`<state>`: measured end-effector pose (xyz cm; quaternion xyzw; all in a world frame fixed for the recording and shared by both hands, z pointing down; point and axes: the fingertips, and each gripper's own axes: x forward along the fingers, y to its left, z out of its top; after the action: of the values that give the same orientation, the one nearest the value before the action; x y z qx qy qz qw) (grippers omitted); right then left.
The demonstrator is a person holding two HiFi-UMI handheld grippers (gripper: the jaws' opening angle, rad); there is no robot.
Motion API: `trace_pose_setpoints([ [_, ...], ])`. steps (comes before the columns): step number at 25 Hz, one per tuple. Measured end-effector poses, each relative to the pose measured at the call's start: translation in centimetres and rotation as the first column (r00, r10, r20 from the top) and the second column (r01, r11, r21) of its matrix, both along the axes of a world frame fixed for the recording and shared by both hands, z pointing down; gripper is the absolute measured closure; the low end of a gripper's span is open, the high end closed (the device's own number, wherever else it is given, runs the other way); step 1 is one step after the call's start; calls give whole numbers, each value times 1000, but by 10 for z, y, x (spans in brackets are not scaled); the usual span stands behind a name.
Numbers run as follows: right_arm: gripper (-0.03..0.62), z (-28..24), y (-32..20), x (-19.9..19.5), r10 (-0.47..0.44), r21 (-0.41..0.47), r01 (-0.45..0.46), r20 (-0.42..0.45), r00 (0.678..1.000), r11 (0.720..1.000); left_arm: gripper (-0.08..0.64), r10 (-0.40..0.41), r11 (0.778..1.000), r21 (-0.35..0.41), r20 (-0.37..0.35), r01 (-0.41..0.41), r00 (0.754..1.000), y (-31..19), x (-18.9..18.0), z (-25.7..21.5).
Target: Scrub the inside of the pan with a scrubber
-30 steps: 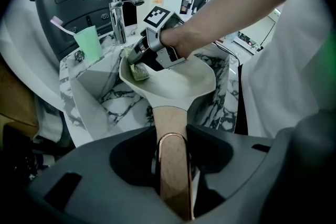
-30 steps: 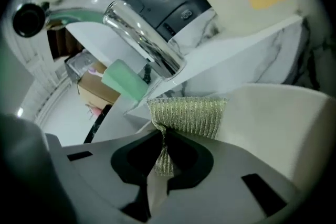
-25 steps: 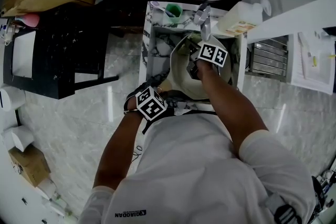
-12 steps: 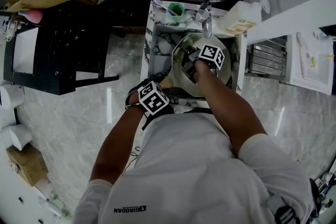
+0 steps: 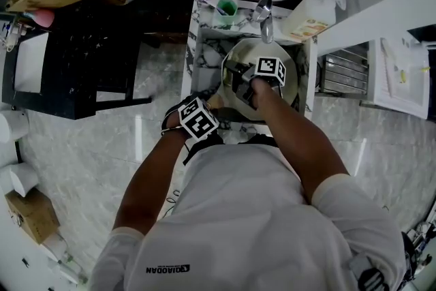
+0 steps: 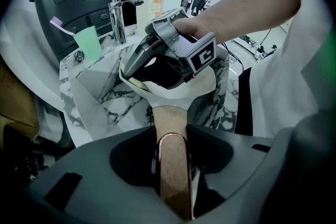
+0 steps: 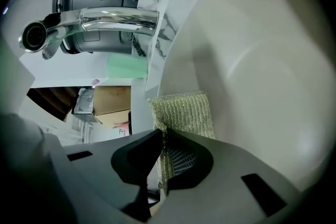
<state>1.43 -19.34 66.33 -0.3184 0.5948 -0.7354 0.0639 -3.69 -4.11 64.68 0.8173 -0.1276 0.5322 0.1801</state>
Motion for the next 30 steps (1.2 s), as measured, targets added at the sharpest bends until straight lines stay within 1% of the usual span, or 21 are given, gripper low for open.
trace_pose_setpoints([
  [4, 531, -1, 16, -5, -87, -5, 87, 5, 996, 996, 377, 1, 1000, -1, 3, -1, 1000, 1, 0, 3],
  [9, 531, -2, 37, -10, -182, -21, 183, 15, 983, 983, 377, 4, 1000, 5, 3, -4, 1000, 0, 0, 2],
  [13, 531, -3, 58, -13, -250, -55, 251, 24, 968, 967, 377, 6, 1000, 5, 0, -6, 1000, 1, 0, 1],
  [16, 531, -5, 73, -15, -318, -72, 320, 29, 947, 945, 377, 6, 1000, 7, 2, -6, 1000, 1, 0, 0],
  [19, 531, -6, 87, -16, -406, -82, 407, 34, 913, 910, 377, 2, 1000, -1, -1, -2, 1000, 1, 0, 0],
  [23, 531, -7, 103, -14, -521, -86, 521, 21, 853, 849, 377, 0, 1000, -7, -1, 0, 1000, 2, 0, 0],
  [27, 531, -9, 120, -7, -628, -94, 626, 0, 778, 774, 377, 1, 1000, -14, -1, -1, 1000, 1, -1, 1],
  [30, 531, -7, 139, 5, -704, -113, 698, -17, 710, 707, 377, -1, 1000, -15, 0, 1, 1000, 1, -1, 0],
])
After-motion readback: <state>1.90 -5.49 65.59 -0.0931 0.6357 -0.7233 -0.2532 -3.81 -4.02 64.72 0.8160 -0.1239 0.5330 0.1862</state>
